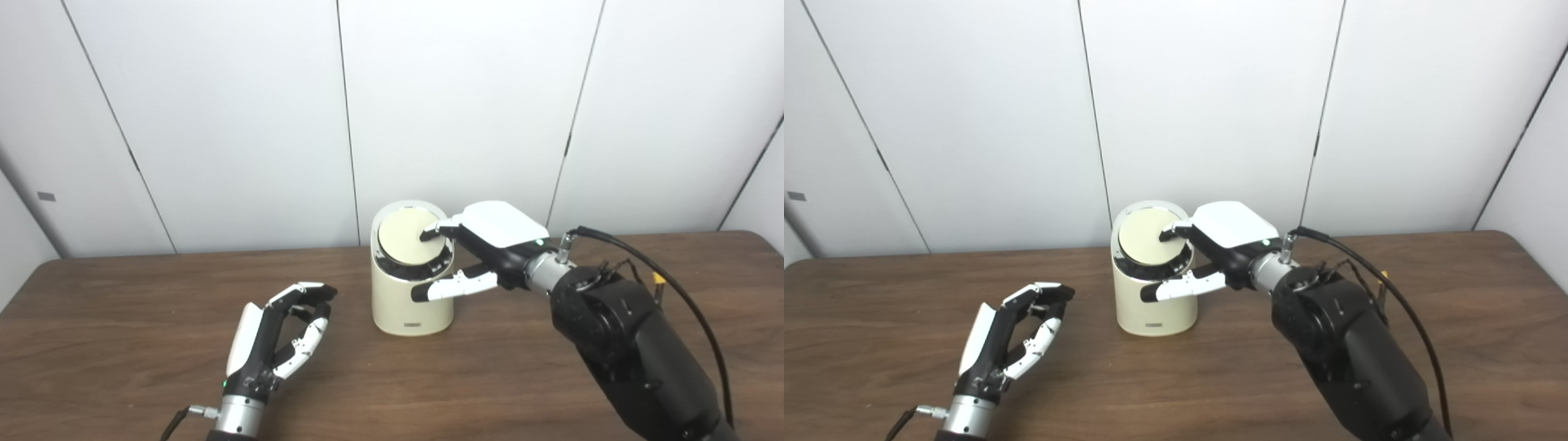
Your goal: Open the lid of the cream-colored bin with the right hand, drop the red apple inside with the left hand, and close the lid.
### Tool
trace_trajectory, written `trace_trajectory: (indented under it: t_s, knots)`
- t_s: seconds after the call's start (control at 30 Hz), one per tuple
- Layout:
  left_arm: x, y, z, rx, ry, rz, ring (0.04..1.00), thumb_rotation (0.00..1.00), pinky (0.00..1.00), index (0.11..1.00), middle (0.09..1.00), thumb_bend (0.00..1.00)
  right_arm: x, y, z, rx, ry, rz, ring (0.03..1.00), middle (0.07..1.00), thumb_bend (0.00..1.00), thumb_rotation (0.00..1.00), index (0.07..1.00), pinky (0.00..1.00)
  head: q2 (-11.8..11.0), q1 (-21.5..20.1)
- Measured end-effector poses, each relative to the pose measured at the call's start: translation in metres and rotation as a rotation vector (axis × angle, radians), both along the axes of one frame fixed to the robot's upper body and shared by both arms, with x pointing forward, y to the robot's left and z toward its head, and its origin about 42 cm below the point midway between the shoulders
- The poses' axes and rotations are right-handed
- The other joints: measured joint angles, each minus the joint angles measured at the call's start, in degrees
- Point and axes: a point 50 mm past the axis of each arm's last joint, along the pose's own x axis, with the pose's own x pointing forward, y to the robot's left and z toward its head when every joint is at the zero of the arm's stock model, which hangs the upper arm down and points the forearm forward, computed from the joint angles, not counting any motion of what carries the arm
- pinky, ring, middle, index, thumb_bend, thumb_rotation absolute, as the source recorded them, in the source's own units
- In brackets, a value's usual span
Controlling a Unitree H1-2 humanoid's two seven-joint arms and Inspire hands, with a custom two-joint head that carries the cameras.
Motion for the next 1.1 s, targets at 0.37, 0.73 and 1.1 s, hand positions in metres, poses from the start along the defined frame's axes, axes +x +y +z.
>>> trace_trajectory:
  t_s: [0.37,0.73,1.1]
  knots:
    - [0.0,-0.002,0.0,-0.002,-0.01,0.015,0.646,0.62,0.53,0.663,0.672,0.29,-0.006,0.006,-0.021,-0.095,-0.14,0.013,0.907,0.884,0.77,0.76,0.83,0.84,-0.62,0.26]
    - [0.0,-0.006,0.0,0.015,-0.016,0.017,0.647,0.63,0.54,0.667,0.673,0.3,-0.012,0.004,-0.039,-0.132,-0.263,0.019,0.948,0.942,0.78,0.71,0.812,0.87,-1.05,0.44]
    - [0.001,-0.01,0.002,0.015,-0.028,0.022,0.64,0.68,0.53,0.663,0.669,0.32,-0.018,0.003,-0.046,-0.172,-0.35,0.027,0.992,0.973,0.78,0.69,0.793,0.95,-1.23,0.7]
